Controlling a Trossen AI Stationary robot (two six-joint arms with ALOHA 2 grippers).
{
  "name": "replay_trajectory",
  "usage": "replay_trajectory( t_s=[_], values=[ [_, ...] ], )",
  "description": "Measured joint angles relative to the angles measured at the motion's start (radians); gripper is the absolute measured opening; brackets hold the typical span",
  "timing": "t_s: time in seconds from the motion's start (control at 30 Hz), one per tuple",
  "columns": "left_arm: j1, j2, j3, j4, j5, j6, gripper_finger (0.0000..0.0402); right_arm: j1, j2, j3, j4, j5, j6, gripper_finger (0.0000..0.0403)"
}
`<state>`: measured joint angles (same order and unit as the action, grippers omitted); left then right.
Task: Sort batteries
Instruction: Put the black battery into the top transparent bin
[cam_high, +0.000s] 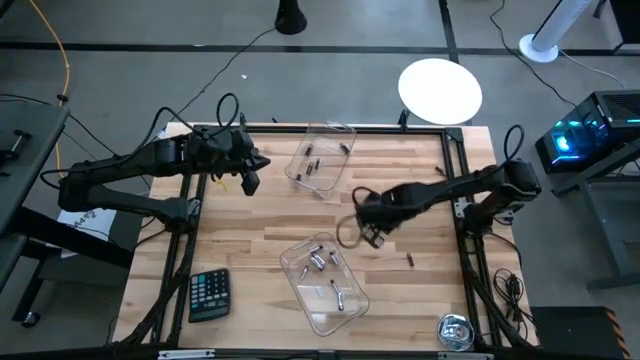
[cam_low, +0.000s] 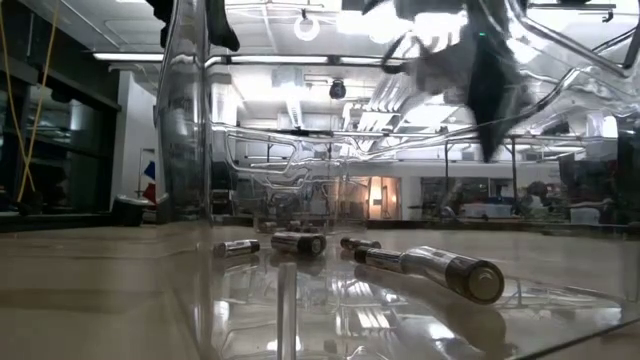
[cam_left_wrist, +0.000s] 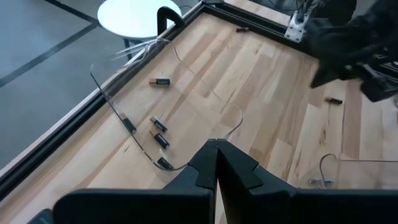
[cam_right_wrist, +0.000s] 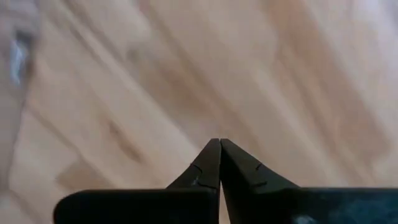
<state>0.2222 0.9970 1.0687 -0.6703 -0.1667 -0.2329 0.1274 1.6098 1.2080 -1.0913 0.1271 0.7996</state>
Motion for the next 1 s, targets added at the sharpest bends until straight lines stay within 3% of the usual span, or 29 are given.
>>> replay_trajectory(
  t_s=[0.2,0.33,0.47,0.63,0.83,1.0],
  values=[
    [0.000,0.000,0.000,0.007,0.000,0.008,0.0000,0.209,-0.014,-0.053,-0.079,-0.066,0.350,0.0040],
    [0.000,0.000,0.000,0.016,0.000,0.009,0.0000,0.353,-0.014,-0.117,0.047,-0.093,0.632,0.0104],
    [0.000,0.000,0.000,0.018,0.000,0.019,0.0000,0.400,-0.013,-0.181,0.085,-0.082,0.819,0.0174],
    [0.000,0.000,0.000,0.018,0.000,0.018,0.0000,0.390,-0.013,-0.274,0.108,-0.148,0.911,0.0217],
    [0.000,0.000,0.000,0.017,0.000,0.018,0.0000,0.369,-0.016,-0.414,0.371,-0.166,0.948,0.0220],
    [0.000,0.000,0.000,0.017,0.000,0.007,0.0000,0.361,-0.020,-0.462,0.365,-0.176,0.957,0.0208]
  ],
)
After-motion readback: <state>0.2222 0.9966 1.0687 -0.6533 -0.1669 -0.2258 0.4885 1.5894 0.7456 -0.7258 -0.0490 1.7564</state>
